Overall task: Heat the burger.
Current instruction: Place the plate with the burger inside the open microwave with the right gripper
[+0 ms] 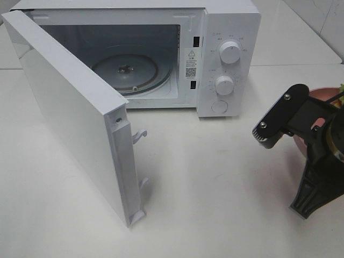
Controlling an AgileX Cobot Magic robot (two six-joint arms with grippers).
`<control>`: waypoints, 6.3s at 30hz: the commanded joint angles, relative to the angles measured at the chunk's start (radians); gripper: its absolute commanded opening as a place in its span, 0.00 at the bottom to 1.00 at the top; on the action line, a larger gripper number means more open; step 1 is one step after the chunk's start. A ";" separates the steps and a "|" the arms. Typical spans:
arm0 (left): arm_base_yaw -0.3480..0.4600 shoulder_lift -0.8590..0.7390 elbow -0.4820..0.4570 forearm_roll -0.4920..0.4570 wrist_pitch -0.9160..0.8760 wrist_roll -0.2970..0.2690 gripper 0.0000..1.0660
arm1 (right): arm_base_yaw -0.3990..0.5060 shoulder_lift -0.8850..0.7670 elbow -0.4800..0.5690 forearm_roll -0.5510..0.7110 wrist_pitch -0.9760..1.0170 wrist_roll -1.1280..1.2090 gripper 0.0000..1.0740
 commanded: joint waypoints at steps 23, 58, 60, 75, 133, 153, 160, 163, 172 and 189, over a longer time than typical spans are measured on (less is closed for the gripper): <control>0.003 -0.007 0.005 -0.004 0.000 -0.001 0.94 | 0.381 -0.017 0.004 -0.058 0.082 -0.048 0.00; 0.003 -0.007 0.005 -0.004 0.000 -0.001 0.94 | 0.431 -0.249 0.139 -0.038 0.046 -0.466 0.00; 0.003 -0.007 0.005 -0.004 0.000 -0.001 0.94 | 0.431 -0.249 0.139 -0.047 0.035 -0.466 0.00; 0.003 -0.007 0.005 -0.004 0.000 -0.001 0.94 | 0.355 -0.249 0.139 -0.039 -0.144 -0.667 0.00; 0.003 -0.007 0.005 -0.004 0.000 -0.001 0.94 | -0.299 -0.107 0.029 0.594 -0.498 -1.957 0.00; 0.003 -0.007 0.005 -0.004 0.000 -0.001 0.94 | -0.256 -0.039 -0.027 0.873 -0.570 -2.211 0.00; 0.003 -0.007 0.005 -0.004 0.000 -0.001 0.94 | -0.256 0.049 -0.096 0.912 -0.564 -2.274 0.00; 0.003 -0.007 0.005 -0.004 0.000 -0.001 0.94 | -0.256 0.078 -0.125 0.913 -0.551 -2.283 0.00; 0.003 -0.007 0.005 -0.004 0.000 -0.001 0.94 | -0.256 0.146 -0.196 0.978 -0.540 -2.356 0.00; 0.003 -0.007 0.005 -0.004 0.000 -0.001 0.94 | -0.256 0.300 -0.377 1.015 -0.473 -2.403 0.00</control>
